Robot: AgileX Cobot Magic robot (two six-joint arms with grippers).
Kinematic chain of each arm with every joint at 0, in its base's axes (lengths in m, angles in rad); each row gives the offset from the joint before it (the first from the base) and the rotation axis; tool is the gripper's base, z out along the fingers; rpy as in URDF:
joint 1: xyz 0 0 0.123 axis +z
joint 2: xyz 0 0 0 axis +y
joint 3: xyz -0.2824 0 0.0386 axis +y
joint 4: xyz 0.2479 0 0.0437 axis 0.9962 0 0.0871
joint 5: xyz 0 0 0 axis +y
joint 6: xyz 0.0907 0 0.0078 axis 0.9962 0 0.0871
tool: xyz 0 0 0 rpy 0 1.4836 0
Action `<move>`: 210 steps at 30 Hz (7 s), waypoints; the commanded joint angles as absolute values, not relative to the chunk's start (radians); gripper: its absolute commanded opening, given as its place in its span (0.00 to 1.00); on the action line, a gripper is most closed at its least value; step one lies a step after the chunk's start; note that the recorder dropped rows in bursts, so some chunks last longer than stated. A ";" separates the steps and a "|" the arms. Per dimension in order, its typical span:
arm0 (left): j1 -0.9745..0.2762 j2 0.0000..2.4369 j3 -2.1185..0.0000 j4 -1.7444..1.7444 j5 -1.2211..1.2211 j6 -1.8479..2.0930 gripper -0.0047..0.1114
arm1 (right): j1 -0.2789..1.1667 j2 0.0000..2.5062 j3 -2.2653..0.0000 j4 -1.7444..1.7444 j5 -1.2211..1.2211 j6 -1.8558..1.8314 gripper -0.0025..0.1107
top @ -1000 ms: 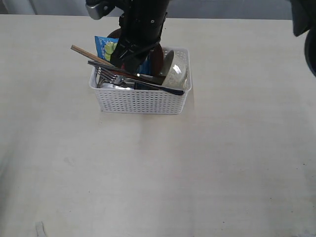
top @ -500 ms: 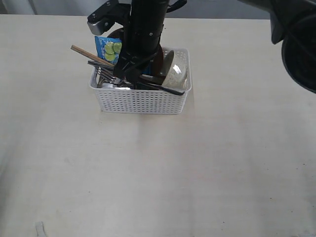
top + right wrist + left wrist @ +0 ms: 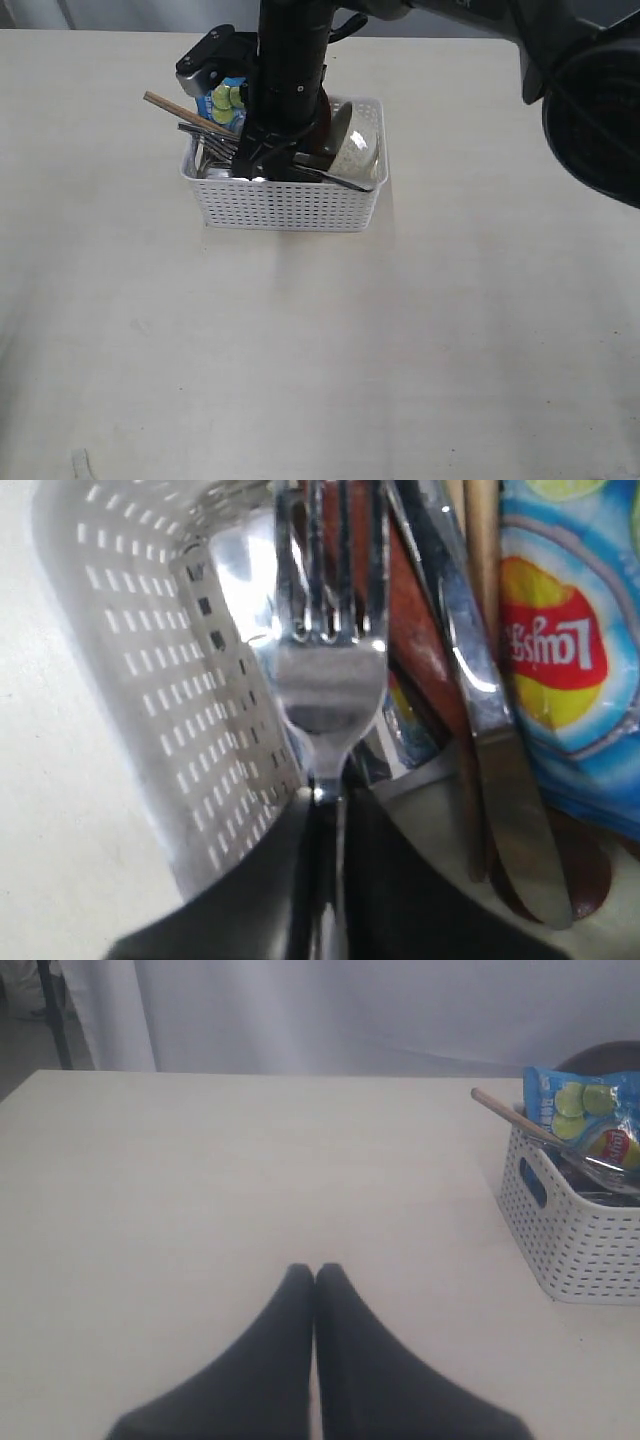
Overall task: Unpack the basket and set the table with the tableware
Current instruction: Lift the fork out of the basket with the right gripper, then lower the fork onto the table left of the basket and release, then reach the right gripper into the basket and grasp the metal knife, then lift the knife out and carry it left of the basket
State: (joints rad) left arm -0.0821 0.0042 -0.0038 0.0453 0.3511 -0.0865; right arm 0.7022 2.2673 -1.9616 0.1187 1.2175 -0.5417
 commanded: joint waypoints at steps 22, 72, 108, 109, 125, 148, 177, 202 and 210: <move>-0.079 0.000 0.000 0.055 0.343 -0.083 0.04 | 0.888 2.026 -1.953 0.104 1.221 -0.037 0.02; -0.079 0.000 0.000 0.055 0.343 -0.083 0.04 | 1.048 2.286 -1.742 -0.153 0.795 1.111 0.02; -0.079 0.000 0.000 0.055 0.343 -0.083 0.04 | 0.992 1.864 -1.743 -0.410 1.163 0.341 0.02; -0.079 0.000 0.000 0.055 0.343 -0.083 0.04 | 0.969 1.862 -1.743 -0.392 1.165 0.298 0.02; -0.079 0.000 0.000 0.055 0.343 -0.083 0.04 | 0.715 1.985 -1.743 -0.064 1.018 -0.380 0.12; -0.079 0.000 0.000 0.055 0.343 -0.083 0.04 | 0.711 2.137 -1.748 -0.049 0.840 -0.565 0.38; -0.079 0.000 0.000 0.055 0.343 -0.083 0.04 | 0.720 2.237 -1.755 0.015 0.764 -0.611 0.07; -0.079 0.000 0.000 0.055 0.343 -0.083 0.04 | 0.768 1.993 -1.755 -0.024 0.798 -0.584 0.02; -0.079 0.000 0.000 0.055 0.343 -0.083 0.04 | 0.841 1.957 -1.755 -0.028 0.875 -0.637 0.02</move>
State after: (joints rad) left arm -0.0821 0.0042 -0.0038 0.0476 0.3511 -0.0865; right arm 0.8199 1.9720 -1.7547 -0.0193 0.8434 -0.5999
